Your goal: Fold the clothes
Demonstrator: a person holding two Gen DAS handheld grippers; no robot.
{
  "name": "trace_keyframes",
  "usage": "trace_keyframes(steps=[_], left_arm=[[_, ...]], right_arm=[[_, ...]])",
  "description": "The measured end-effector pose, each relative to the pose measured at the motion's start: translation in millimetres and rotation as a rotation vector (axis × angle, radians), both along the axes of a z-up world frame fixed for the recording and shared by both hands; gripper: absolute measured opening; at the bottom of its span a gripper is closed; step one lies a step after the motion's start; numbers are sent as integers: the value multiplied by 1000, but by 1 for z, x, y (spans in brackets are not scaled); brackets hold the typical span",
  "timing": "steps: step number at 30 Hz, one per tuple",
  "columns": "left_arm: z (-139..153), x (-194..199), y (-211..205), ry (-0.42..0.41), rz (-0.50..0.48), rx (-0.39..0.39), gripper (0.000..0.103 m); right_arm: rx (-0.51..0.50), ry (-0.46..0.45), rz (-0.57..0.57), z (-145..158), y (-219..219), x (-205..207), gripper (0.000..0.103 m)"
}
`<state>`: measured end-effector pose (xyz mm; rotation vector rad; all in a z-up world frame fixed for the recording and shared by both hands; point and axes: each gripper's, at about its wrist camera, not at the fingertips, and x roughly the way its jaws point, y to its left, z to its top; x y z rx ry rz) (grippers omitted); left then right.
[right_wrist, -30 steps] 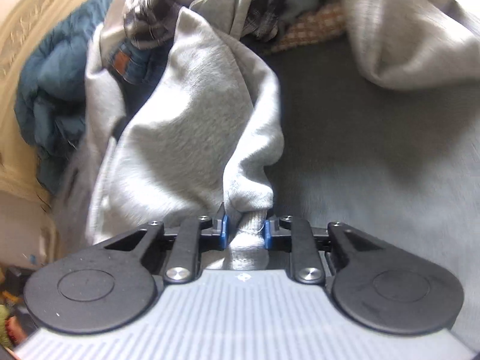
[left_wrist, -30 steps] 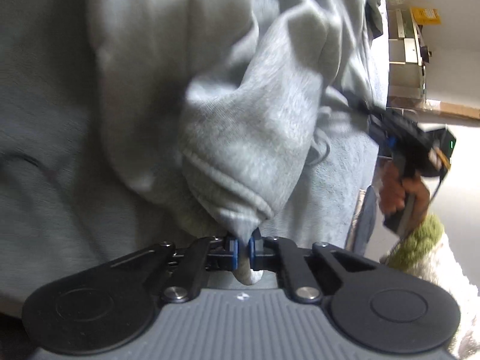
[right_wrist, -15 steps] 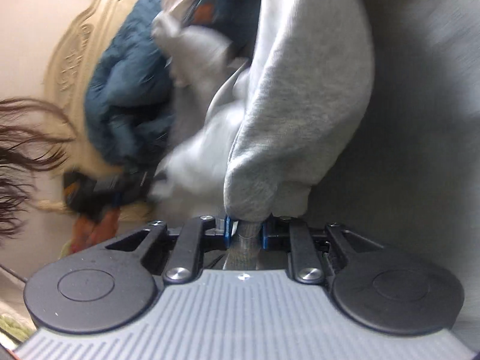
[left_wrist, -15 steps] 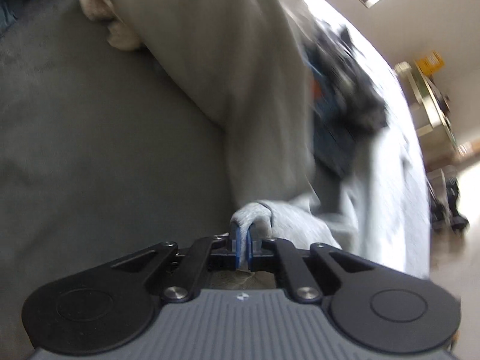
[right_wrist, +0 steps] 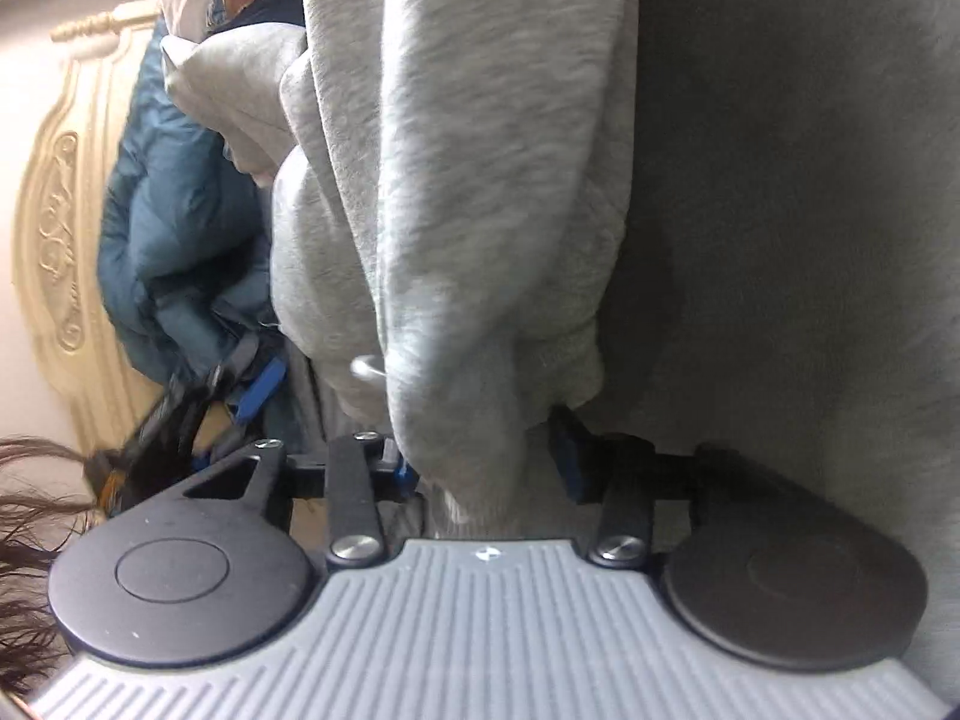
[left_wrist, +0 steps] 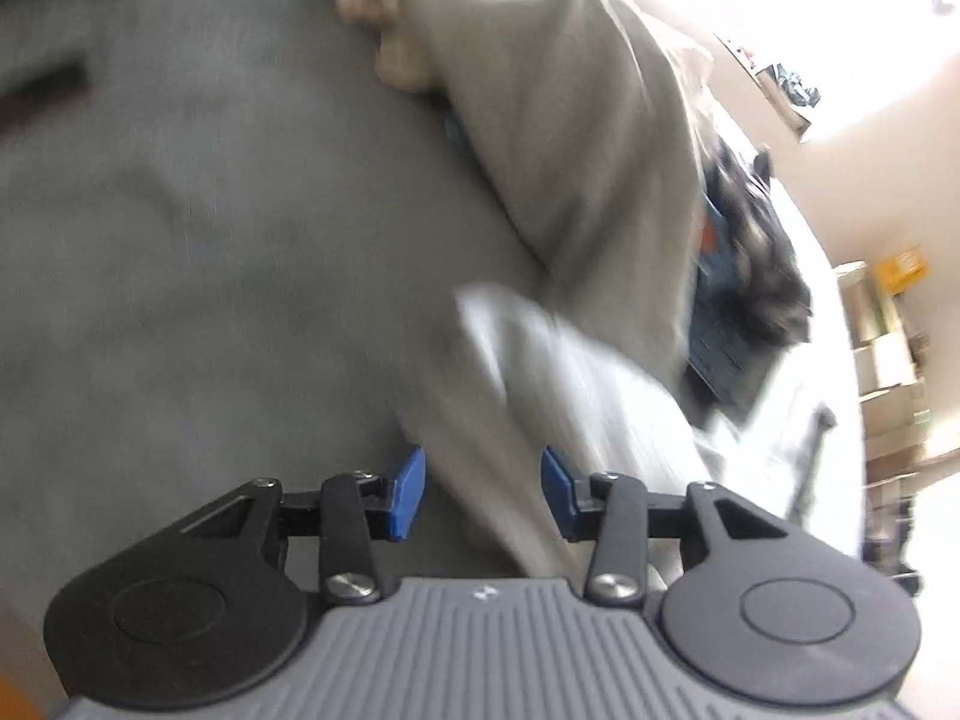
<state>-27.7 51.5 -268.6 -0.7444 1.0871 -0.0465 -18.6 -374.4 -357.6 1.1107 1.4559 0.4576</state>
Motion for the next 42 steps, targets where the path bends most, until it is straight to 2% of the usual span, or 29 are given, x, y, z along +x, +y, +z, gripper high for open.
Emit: trace_keyframes(steps=[1,2,6,9,10,13,15,19,23,28,32,34,35,37,38,42], left_arm=[[-7,-9,-1,15,2,-60,43],[-16,-17,-4,36,11,-135,43],[-71,-47,-30,168,122,-530,46],[-104,-64,-52,244,208,-699,48],[-110,-67,-58,265,215,-731,48],[-126,-70,-76,296,218,-797,50],[-132,-68,-85,298,205,-801,57],[-140,-62,-99,293,185,-765,62],[-137,-65,-109,280,159,-754,63],[-134,-87,-121,278,114,-768,67],[-136,-89,-129,263,149,-738,70],[-136,-87,-132,257,168,-741,70],[-134,-86,-133,251,175,-738,68],[-128,-88,-135,243,170,-689,51],[-125,-90,-135,238,168,-664,31],[-110,-105,-126,188,174,-626,17]], right_arm=[[5,3,-7,0,-2,1,38],[9,5,-13,1,-4,2,25],[115,38,-127,2,-6,-3,20],[170,108,-230,-4,-16,-15,23],[183,134,-259,-7,-19,-20,24],[151,180,-289,-9,-30,-29,39],[137,191,-313,-8,-38,-33,47],[132,184,-371,1,-56,-40,55],[95,167,-395,13,-74,-46,56],[38,114,-390,33,-94,-47,57],[21,103,-429,36,-102,-49,57],[16,98,-438,27,-106,-57,57],[13,96,-437,25,-105,-56,57],[-1,87,-424,13,-95,-53,57],[-13,76,-415,12,-96,-52,57],[-80,-24,-357,35,-113,-44,57]])
